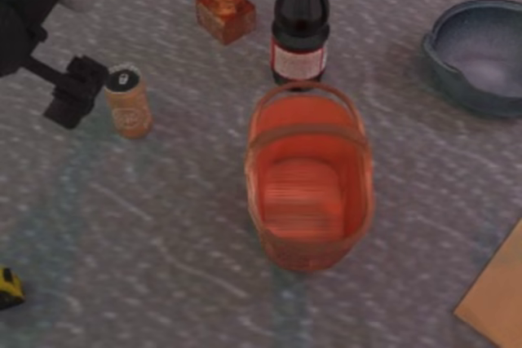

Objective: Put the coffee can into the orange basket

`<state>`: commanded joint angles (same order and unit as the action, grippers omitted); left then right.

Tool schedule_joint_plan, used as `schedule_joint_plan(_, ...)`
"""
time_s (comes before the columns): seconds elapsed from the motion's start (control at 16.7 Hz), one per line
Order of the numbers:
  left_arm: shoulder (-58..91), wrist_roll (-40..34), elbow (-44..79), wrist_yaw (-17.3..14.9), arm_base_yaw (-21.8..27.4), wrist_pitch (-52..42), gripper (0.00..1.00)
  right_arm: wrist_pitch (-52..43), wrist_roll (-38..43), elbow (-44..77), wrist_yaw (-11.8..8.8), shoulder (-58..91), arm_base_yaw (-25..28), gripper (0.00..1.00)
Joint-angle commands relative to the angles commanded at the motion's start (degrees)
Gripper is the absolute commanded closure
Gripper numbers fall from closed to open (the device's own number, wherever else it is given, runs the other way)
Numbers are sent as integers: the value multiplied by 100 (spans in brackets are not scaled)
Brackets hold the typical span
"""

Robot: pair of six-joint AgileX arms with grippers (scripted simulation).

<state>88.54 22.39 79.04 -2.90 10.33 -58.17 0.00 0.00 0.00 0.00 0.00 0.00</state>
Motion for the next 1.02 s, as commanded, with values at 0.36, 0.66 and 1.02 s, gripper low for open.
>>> schedule_joint_plan(0.36,3221,819,3310,107,114,-1554,0,0,0,0,0,0,0,0)
schedule_joint_plan(0.66,5061,1241,5261,217,108,-2273,0,0,0,0,0,0,0,0)
schedule_joint_plan(1.02,5655,1359,5886,253,105,-2461,0,0,0,0,0,0,0,0)
